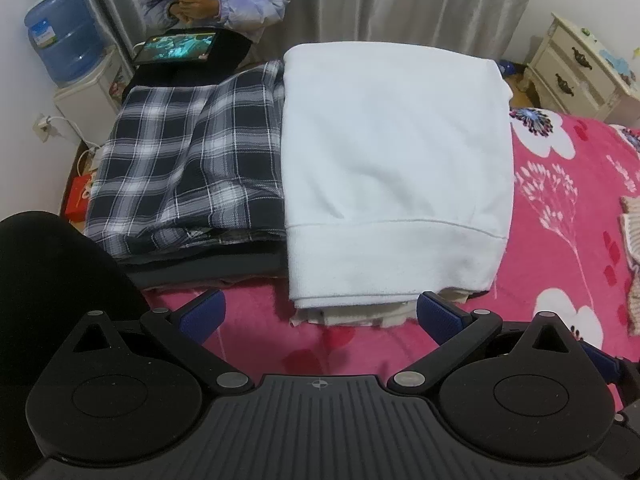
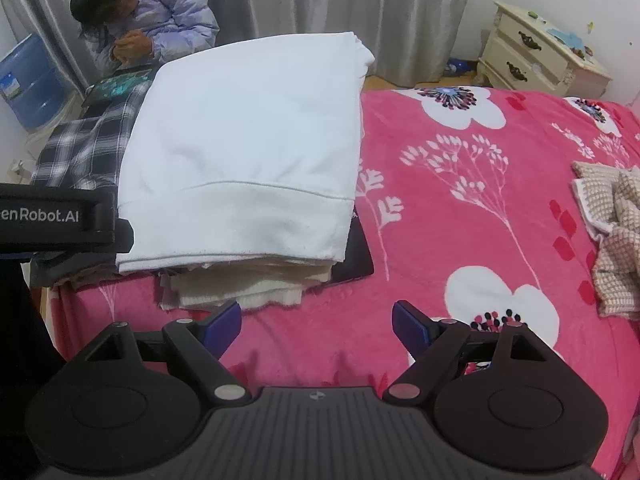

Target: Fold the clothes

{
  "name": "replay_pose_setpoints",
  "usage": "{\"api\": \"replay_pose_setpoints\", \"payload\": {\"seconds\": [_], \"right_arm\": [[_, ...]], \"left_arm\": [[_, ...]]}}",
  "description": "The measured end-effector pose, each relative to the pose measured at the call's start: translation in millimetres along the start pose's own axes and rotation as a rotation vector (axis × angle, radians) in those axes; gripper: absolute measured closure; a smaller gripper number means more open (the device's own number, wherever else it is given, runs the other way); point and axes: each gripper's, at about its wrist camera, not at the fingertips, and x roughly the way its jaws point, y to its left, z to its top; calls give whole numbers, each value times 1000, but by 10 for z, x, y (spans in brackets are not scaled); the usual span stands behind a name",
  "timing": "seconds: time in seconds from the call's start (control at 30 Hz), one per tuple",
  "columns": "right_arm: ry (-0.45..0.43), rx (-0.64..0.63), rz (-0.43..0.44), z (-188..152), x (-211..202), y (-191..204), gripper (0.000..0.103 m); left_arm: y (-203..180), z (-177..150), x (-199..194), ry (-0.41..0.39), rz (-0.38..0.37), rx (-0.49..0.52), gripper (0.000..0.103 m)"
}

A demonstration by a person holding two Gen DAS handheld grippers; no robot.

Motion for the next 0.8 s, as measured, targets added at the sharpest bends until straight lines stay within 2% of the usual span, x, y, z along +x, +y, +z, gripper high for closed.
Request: {"api": "replay_pose_setpoints", "payload": {"seconds": [0.8], "right_arm": [[16, -18, 5, -45, 43, 61, 16]], "left_arm": [[29, -85, 29, 25, 15, 1, 0]]}}
